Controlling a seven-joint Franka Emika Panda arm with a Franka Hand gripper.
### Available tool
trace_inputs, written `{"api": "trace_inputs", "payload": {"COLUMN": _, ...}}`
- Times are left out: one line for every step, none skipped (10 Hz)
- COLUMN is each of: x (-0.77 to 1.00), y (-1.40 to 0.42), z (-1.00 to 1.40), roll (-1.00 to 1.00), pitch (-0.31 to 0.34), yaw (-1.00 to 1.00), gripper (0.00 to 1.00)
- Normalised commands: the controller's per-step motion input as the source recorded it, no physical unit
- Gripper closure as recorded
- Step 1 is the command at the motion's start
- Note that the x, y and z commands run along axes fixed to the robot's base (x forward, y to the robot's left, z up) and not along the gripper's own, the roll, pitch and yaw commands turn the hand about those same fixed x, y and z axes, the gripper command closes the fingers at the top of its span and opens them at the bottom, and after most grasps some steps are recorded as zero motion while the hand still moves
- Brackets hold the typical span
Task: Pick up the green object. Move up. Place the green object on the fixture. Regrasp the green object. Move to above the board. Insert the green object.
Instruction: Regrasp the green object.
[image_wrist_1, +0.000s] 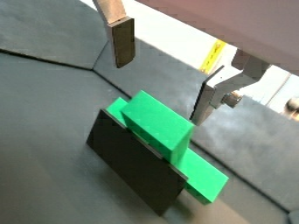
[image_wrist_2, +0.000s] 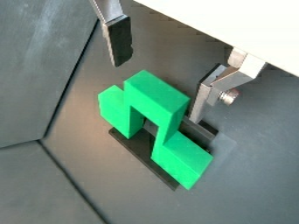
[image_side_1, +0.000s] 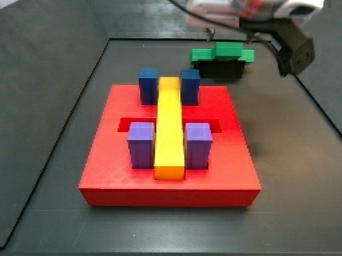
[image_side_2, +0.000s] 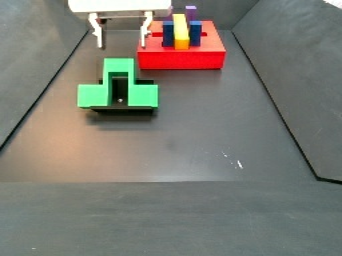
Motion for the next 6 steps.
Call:
{"api": "trace_inputs", "payload": {"x": 0.0, "y": -0.18, "z": -0.03, "roll": 0.59, "pitch": 0.0, "yaw": 0.01, "gripper": 0.0}}
{"api": "trace_inputs", "payload": {"x": 0.2, "y": -0.15, "z": 0.0, "roll": 0.64, "pitch": 0.0, "yaw": 0.1, "gripper": 0.0}}
{"api": "trace_inputs", "payload": {"x": 0.43, "y": -0.15, "z": 0.12, "roll": 0.74, "pitch": 0.0, "yaw": 0.12, "gripper": 0.0}}
{"api": "trace_inputs", "payload": {"x": 0.57, "y": -0.07, "z": 0.07, "roll": 0.66, "pitch": 0.014, "yaw": 0.17, "gripper": 0.0}}
{"api": "trace_inputs", "payload": {"x": 0.57, "y": 0.0, "z": 0.0, "roll": 0.37, "pitch": 0.0, "yaw": 0.31, "gripper": 0.0}}
{"api": "trace_inputs", "payload": {"x": 0.45, "y": 0.0, "z": -0.12, "roll": 0.17, "pitch": 0.0, "yaw": 0.36, "gripper": 0.0}}
